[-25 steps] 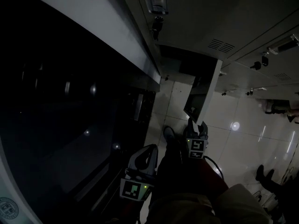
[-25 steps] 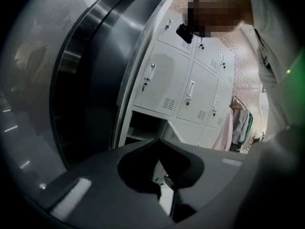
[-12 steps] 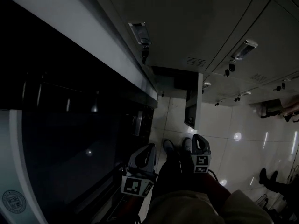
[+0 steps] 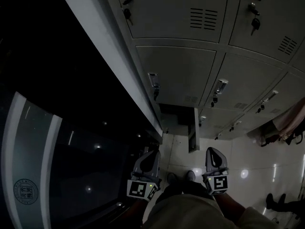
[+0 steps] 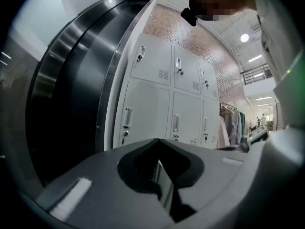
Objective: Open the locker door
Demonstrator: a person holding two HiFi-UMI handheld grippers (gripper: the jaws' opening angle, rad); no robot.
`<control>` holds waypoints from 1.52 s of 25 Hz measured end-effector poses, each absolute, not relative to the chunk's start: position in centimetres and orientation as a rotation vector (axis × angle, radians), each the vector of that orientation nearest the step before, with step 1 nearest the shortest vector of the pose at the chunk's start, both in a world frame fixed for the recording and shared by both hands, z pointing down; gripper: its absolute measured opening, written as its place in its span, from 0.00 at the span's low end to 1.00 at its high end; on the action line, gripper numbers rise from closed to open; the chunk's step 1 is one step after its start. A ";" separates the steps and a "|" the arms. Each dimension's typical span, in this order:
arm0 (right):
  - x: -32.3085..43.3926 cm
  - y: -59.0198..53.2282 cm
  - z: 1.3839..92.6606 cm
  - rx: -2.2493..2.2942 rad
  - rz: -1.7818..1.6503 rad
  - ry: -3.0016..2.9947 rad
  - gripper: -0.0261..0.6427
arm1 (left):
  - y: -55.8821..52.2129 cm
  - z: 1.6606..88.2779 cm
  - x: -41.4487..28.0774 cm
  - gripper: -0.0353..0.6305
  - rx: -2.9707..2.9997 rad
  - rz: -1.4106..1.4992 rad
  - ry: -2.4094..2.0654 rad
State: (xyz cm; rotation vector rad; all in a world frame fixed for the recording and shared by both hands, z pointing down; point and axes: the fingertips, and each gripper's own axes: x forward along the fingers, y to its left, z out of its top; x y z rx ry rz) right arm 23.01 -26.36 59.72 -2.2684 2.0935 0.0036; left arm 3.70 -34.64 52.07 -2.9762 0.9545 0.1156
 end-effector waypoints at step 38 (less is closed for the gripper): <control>18.9 4.9 37.0 -2.308 0.110 1.952 0.04 | -8.4 38.6 -1.1 0.15 -2.933 0.109 0.805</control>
